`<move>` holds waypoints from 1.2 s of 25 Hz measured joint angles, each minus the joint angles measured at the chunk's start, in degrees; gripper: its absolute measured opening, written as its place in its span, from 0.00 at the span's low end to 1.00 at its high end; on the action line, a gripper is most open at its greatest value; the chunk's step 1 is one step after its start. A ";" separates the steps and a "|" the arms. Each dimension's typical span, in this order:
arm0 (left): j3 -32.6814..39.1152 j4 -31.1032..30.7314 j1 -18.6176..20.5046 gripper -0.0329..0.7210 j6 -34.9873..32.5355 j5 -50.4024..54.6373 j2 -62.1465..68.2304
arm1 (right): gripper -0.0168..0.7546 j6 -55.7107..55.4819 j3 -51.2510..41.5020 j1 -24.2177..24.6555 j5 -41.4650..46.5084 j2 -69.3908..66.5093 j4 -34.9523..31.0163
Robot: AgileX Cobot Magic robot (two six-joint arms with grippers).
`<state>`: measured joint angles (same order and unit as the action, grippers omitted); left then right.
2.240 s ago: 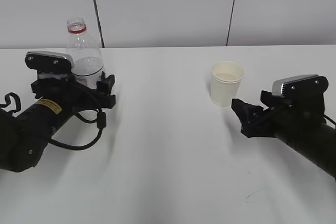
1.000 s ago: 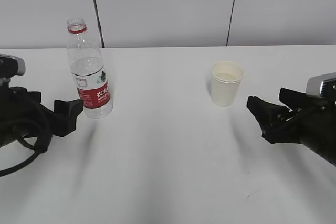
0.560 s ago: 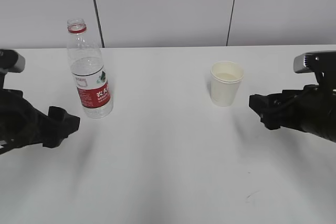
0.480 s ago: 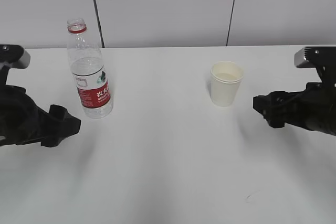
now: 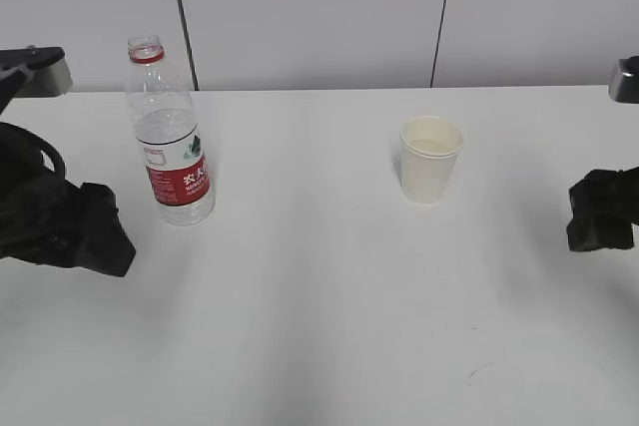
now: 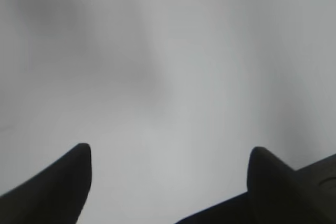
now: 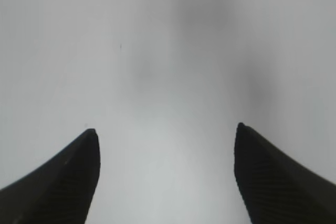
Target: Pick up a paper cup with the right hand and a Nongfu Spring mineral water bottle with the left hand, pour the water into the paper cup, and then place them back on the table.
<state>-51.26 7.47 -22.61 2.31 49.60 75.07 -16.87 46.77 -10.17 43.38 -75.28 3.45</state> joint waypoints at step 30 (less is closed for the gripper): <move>3.44 -12.34 11.33 0.75 9.97 20.05 -5.99 | 0.78 13.40 3.01 0.00 26.29 3.65 -9.07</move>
<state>-47.81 -4.87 -11.28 12.28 69.65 69.07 -3.47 49.78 -10.17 69.67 -71.64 -5.62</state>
